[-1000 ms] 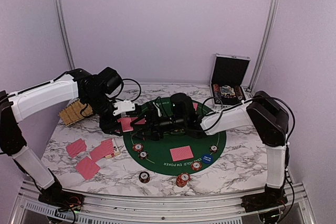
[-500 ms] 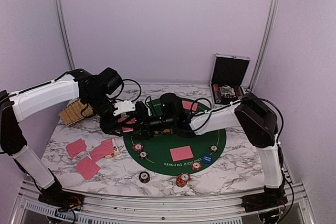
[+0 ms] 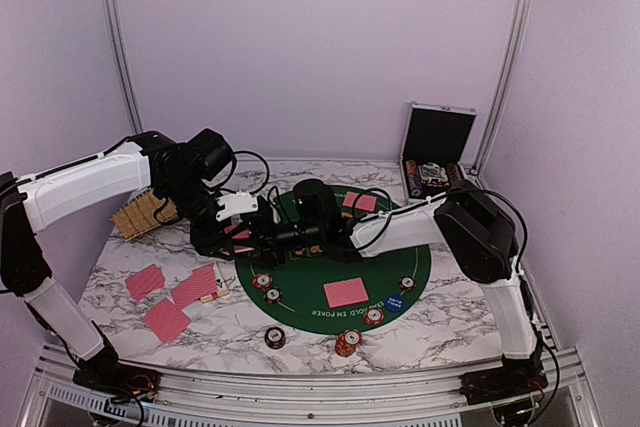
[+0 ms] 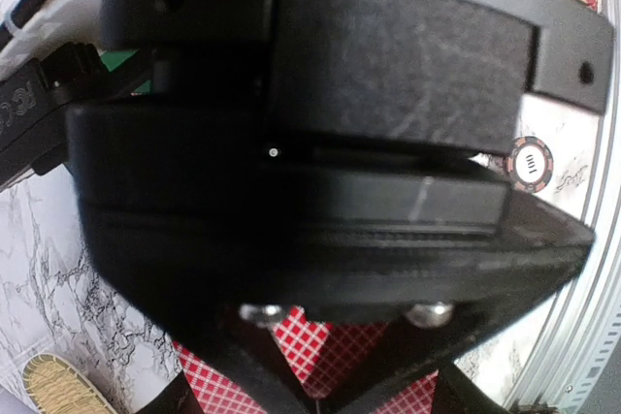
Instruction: Distribute texas hold em gaming equipment
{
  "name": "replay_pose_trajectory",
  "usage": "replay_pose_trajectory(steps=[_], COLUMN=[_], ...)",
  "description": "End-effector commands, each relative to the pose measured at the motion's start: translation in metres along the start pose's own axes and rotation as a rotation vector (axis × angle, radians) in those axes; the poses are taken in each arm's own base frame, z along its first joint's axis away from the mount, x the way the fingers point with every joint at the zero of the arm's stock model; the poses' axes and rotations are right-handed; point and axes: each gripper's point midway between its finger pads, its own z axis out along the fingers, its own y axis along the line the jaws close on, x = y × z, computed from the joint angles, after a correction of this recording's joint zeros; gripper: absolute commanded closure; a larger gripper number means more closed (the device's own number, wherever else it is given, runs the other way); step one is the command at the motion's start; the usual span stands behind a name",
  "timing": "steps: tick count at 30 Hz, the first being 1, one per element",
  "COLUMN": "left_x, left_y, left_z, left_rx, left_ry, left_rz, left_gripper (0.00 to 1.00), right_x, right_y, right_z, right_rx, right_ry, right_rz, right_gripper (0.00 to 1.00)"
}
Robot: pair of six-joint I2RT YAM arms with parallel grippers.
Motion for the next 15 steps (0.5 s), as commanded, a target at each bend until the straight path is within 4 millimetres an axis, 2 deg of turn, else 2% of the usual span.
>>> replay_pose_trajectory(steps=[1,9,15], left_x=[0.002,0.003,0.004], left_y=[-0.008,-0.01,-0.012], left_z=[-0.003,-0.005,-0.005], left_rx=[0.035,0.039,0.041], left_ry=[0.007,0.005,0.005], left_rz=[-0.008,-0.003,-0.001], left_gripper=[0.37,0.37,0.37], right_x=[-0.002,-0.012,-0.016], right_y=[-0.009,-0.026,-0.026], right_z=[0.007,-0.012,-0.029], right_rx=[0.034,0.106,0.124], right_ry=[-0.013,-0.095,-0.141], right_rz=[-0.005,0.013,0.01], right_gripper=[0.35,0.47,0.5])
